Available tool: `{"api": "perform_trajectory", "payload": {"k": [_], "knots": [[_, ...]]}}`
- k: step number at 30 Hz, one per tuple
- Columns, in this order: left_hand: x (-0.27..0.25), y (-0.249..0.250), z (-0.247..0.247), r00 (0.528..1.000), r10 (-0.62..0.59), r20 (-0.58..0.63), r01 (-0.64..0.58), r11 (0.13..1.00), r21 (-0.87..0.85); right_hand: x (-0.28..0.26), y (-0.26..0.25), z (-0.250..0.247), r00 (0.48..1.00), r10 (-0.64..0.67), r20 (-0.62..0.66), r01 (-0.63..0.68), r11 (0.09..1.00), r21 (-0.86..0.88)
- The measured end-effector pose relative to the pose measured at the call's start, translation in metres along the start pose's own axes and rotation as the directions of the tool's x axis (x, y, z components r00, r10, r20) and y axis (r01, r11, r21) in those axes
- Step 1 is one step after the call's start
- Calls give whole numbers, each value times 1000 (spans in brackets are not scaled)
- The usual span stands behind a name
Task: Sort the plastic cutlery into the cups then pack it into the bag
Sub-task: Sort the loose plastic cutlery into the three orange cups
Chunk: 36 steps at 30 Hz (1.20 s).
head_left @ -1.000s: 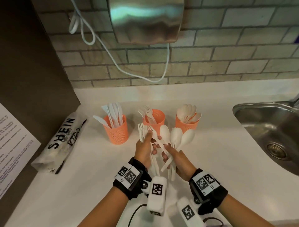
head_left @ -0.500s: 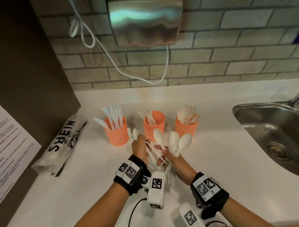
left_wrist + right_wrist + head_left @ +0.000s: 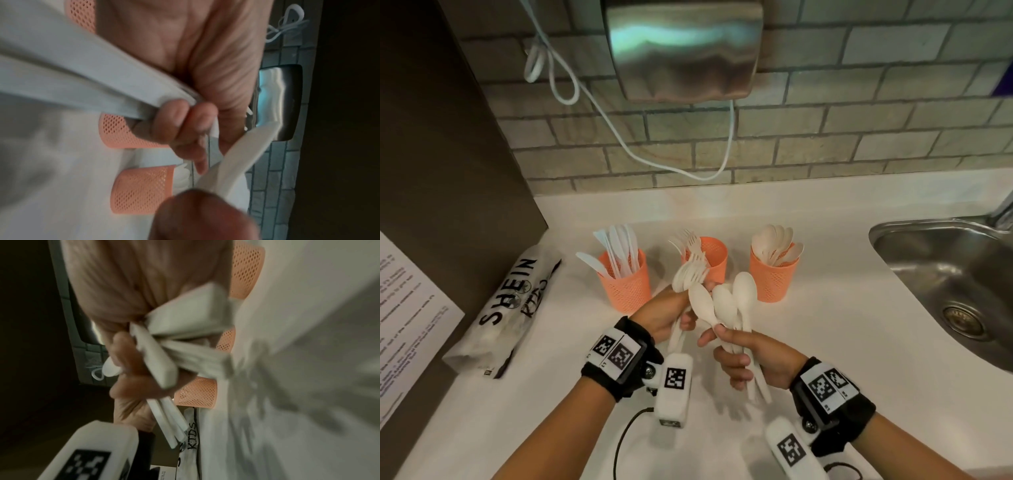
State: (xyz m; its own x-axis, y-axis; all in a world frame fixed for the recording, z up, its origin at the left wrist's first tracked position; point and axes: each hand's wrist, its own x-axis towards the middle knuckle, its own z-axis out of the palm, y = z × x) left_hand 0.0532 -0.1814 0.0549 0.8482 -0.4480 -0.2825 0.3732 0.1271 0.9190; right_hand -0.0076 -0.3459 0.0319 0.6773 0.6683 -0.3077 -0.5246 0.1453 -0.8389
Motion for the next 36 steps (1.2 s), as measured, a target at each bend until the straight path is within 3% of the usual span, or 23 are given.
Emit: {"api": "perform_trajectory", "payload": {"k": [5,12,18,21,23,26,29,32,36], "knots": [[-8,-2,4,993,-48,105,56,996,-75,1,-1,-5,988,10,155,-31,991,133],[-6,-5,10,991,43,129,-43,999,-1,3,-6,-11,959,-22,284,-54,965,257],[9,3,7,979,170,-115,-193,952,-238,3,-4,-13,984,-11,179,-38,962,271],[13,0,9,984,173,-38,-177,950,-257,5,-2,-11,988,-4,152,-37,963,266],[12,-8,15,994,92,64,-80,980,-180,6,-2,-9,983,-6,184,-43,965,257],[16,-13,21,997,8,73,7,980,-201,4,-2,-10,980,0,197,-51,966,252],[24,-6,21,998,2,-62,-16,973,-228,-1,-1,-14,991,32,131,-63,969,237],[31,6,12,983,22,-180,-61,975,-215,-9,-3,-15,997,72,-12,-68,976,207],[40,29,1,941,144,-306,-178,980,-87,-21,-7,-17,975,77,-206,-50,990,134]]}}
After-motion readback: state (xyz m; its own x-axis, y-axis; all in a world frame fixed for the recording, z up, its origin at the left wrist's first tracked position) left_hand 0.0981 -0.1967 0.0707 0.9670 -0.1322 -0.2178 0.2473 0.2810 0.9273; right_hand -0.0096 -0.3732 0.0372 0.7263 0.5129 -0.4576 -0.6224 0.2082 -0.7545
